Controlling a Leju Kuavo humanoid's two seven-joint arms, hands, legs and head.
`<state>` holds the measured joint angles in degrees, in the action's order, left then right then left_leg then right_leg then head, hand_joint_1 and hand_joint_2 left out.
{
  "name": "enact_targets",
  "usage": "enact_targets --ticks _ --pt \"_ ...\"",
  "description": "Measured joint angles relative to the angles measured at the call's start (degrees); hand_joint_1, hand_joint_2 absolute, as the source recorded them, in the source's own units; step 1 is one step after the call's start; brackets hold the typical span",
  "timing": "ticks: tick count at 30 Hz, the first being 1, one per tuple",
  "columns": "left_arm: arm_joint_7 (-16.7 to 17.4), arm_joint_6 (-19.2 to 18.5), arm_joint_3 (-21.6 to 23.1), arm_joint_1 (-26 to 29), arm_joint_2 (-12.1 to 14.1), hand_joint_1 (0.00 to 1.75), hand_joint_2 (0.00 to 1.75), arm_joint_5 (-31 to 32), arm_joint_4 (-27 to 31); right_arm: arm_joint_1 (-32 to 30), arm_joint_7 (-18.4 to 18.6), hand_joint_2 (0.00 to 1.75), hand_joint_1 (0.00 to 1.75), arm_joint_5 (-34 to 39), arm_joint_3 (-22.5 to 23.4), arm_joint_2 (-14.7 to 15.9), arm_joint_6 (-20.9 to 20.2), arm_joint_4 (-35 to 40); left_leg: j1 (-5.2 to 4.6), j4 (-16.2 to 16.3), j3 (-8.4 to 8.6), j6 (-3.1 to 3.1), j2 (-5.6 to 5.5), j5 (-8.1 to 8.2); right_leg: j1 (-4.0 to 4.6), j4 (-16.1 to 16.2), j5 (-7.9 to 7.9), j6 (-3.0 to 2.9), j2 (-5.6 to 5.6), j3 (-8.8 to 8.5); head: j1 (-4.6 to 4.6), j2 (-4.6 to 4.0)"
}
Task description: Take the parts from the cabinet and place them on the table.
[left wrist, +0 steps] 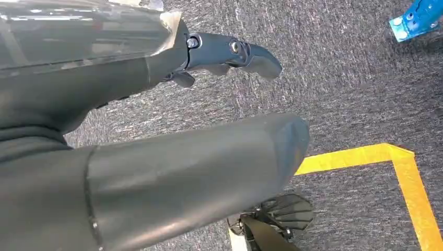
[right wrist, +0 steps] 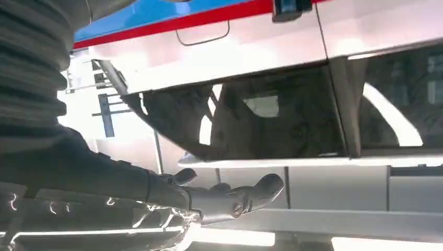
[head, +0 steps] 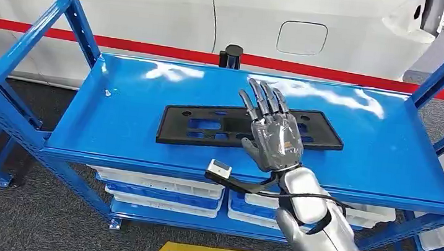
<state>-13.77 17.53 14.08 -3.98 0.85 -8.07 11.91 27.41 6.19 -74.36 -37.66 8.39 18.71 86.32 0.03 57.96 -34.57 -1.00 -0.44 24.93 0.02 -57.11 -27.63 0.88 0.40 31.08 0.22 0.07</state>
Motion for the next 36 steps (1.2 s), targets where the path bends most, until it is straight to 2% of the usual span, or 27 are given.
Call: enact_targets --ticks 11,16,27,36 --pt "-0.6 0.1 0.0 0.2 0.0 0.00 0.00 -0.1 0.0 -4.0 0.7 1.75 0.00 -0.6 1.6 2.1 -0.6 7.1 0.00 0.0 0.00 0.00 -0.01 0.00 0.00 0.0 0.00 0.00 0.00 -0.01 -0.02 0.00" --pt "-0.5 0.1 0.0 0.3 0.0 0.00 0.00 -0.1 0.0 -6.7 0.9 1.75 0.00 -1.8 1.8 2.4 -3.6 7.3 0.00 0.0 -0.03 0.01 0.00 0.01 0.00 0.0 -0.01 0.00 0.00 0.01 0.00 0.00" --pt "0.2 0.6 0.0 0.1 0.0 0.00 0.00 0.8 0.0 -6.8 0.5 1.75 0.00 -2.8 0.9 0.8 -2.7 -1.3 0.00 0.0 -0.02 0.01 0.00 0.01 0.01 0.0 0.00 0.00 0.00 -0.02 0.00 0.00" --pt "0.5 0.7 0.0 -0.1 -0.3 0.00 0.00 0.9 0.1 -1.9 -0.5 1.75 0.00 -1.6 -0.3 -3.5 -2.2 -11.1 0.01 0.0 -0.02 0.01 0.00 0.00 0.01 0.0 0.00 0.00 0.00 -0.02 0.00 0.00"
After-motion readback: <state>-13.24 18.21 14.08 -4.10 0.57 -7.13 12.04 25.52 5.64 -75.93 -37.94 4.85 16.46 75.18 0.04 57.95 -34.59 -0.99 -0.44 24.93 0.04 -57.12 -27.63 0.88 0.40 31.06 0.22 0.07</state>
